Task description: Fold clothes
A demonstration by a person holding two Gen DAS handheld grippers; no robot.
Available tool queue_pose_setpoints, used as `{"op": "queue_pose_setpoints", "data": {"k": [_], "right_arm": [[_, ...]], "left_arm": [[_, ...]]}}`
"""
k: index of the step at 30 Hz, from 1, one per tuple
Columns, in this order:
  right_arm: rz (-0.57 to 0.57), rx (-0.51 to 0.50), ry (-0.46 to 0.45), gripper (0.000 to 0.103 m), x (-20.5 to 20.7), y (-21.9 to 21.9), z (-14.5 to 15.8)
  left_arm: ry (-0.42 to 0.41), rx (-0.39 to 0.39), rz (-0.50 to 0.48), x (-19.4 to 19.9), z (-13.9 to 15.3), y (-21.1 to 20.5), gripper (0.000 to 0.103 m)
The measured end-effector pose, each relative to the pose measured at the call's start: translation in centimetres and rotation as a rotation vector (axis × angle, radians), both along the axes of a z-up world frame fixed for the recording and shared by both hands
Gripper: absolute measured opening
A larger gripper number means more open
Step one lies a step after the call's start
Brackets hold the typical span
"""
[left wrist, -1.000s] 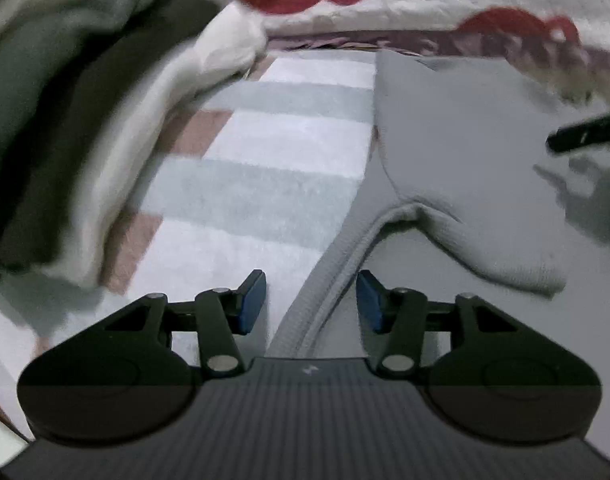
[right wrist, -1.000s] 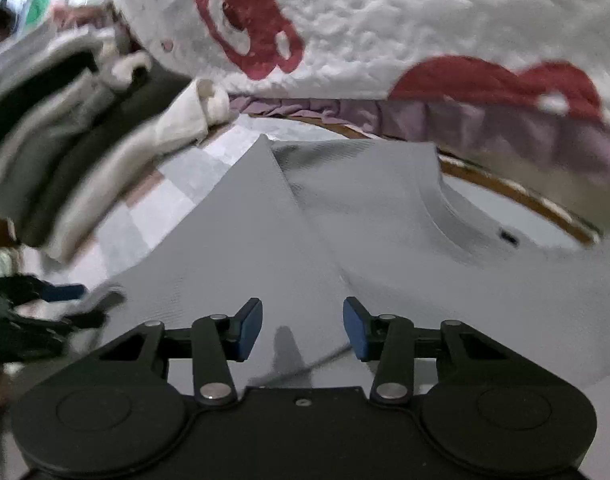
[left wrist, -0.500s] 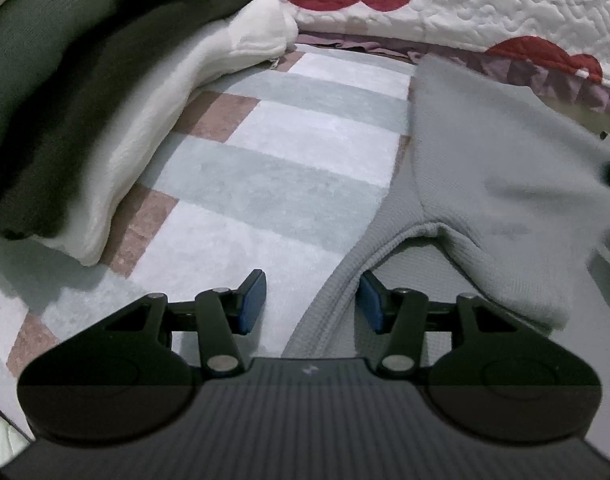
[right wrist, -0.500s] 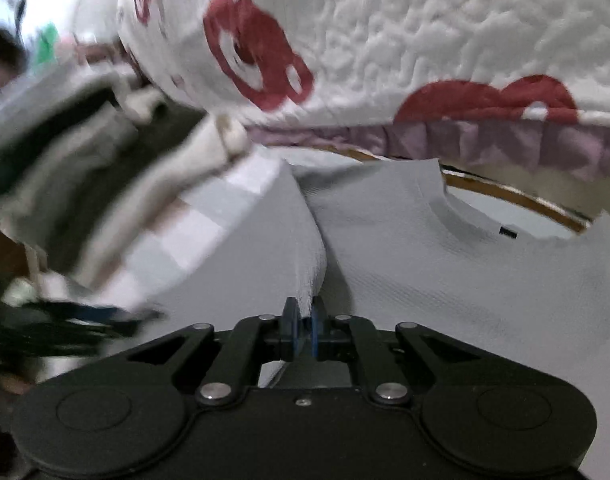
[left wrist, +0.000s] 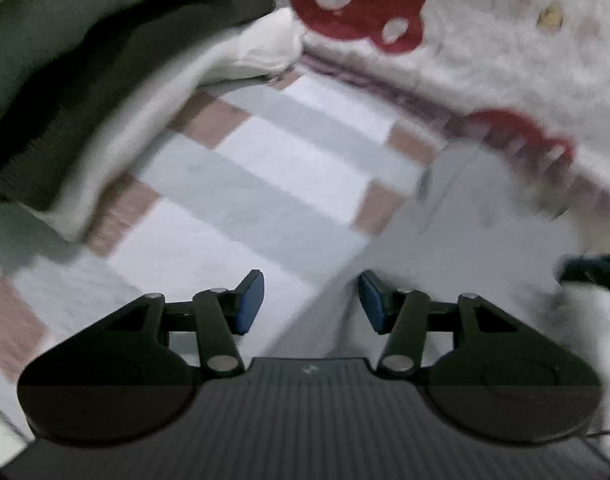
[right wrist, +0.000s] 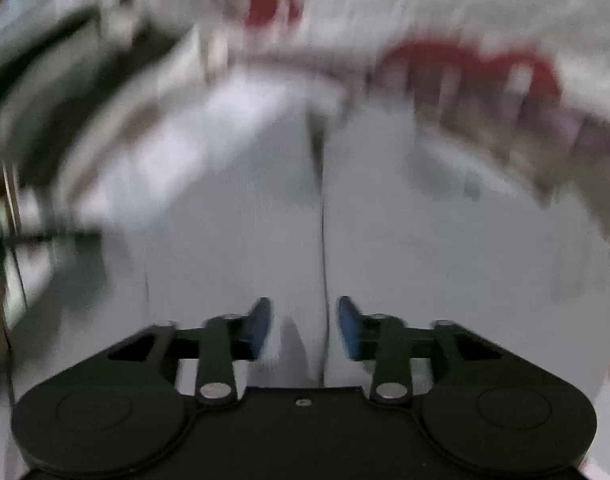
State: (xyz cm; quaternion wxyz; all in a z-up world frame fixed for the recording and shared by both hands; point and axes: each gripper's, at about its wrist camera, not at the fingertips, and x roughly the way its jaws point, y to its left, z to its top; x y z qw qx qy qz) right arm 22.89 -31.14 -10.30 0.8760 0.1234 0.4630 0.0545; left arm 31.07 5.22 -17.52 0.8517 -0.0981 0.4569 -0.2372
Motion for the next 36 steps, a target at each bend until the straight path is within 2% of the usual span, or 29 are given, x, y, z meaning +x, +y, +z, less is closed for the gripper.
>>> {"op": "queue_pose_setpoints", "data": {"k": [2,4,5,6,7,8,10,11,14,15,16,17,19,20,22,25,27,28,29,31,32,34,36], "right_arm": [[-0.054,0.101,-0.082,0.049,1.9,-1.3,1.3],[-0.086,0.192,-0.108,0.049,5.0,-2.1,1.6],[-0.084,0.202,-0.108,0.051,6.7,-2.1,1.6],[-0.092,0.19,-0.103,0.054,8.2,-2.0,1.5],[-0.1,0.177,-0.098,0.062,9.7,-1.9,1.3],[-0.127,0.162,-0.089,0.066,10.9,-1.8,0.9],[-0.179,0.171,-0.055,0.066,12.4,-2.3,-0.3],[-0.199,0.2,-0.03,0.066,13.5,-2.5,-1.1],[-0.193,0.39,0.11,0.065,15.7,-3.5,-4.6],[-0.178,0.46,0.143,0.063,16.2,-3.7,-5.7],[-0.141,0.508,0.126,0.052,16.1,-3.5,-6.1],[-0.105,0.553,0.107,0.035,16.1,-3.4,-6.4],[-0.094,0.515,0.005,0.015,16.0,-3.3,-5.6],[-0.088,0.496,-0.046,0.014,15.9,-3.2,-5.2],[-0.077,0.455,-0.145,0.014,15.8,-3.1,-4.4],[-0.07,0.361,-0.15,0.014,16.8,-3.0,-4.1],[-0.037,0.255,-0.127,0.017,17.5,-2.2,-4.0],[-0.023,0.216,-0.099,0.024,17.9,-2.0,-4.1],[-0.011,0.177,-0.072,0.034,18.2,-1.9,-4.1],[-0.066,0.139,-0.031,0.057,18.1,-3.3,-4.2],[-0.094,0.122,-0.013,0.058,18.1,-4.1,-4.3],[-0.204,0.198,-0.032,0.058,16.6,-6.8,-3.5],[-0.318,0.344,-0.059,0.058,13.9,-9.8,-2.6]], "left_arm": [[0.055,-0.116,-0.008,0.0,0.0,0.2,0.055],[0.116,-0.217,-0.014,-0.1,-0.7,0.1,0.055],[0.136,-0.252,-0.013,-0.2,-1.1,0.0,0.056],[0.15,-0.268,-0.012,-0.2,-1.5,-0.1,0.056],[0.16,-0.273,-0.012,-0.2,-1.8,-0.3,0.056],[0.166,-0.272,-0.015,-0.3,-2.1,-0.4,0.057],[0.177,-0.27,-0.021,-0.4,-2.6,-0.7,0.057],[0.186,-0.272,-0.025,-0.4,-2.9,-0.8,0.058],[0.22,-0.282,-0.061,-0.3,-3.6,-1.4,0.058],[0.219,-0.274,-0.072,-0.4,-3.8,-1.7,0.058],[0.196,-0.245,-0.081,-0.6,-3.7,-2.1,0.058],[0.161,-0.205,-0.087,-0.8,-3.4,-2.6,0.056],[0.029,-0.057,-0.106,-1.6,-2.5,-4.0,0.056],[-0.017,-0.003,-0.121,-1.9,-2.3,-4.6,0.056],[-0.044,0.022,-0.133,-2.1,-2.4,-5.0,0.056],[-0.017,-0.01,-0.116,-1.8,-2.4,-4.7,0.058],[0.02,-0.06,-0.091,-1.2,-2.5,-3.9,0.058],[0.03,-0.074,-0.085,-1.1,-2.6,-3.7,0.058],[0.034,-0.079,-0.085,-1.0,-2.6,-3.5,0.058],[0.035,-0.069,-0.087,-1.0,-2.6,-3.6,0.058],[0.032,-0.059,-0.087,-1.0,-2.5,-3.7,0.058],[0.02,-0.026,-0.094,-1.1,-2.4,-4.2,0.058],[-0.001,0.025,-0.112,-1.4,-2.2,-4.9,0.058]]}}
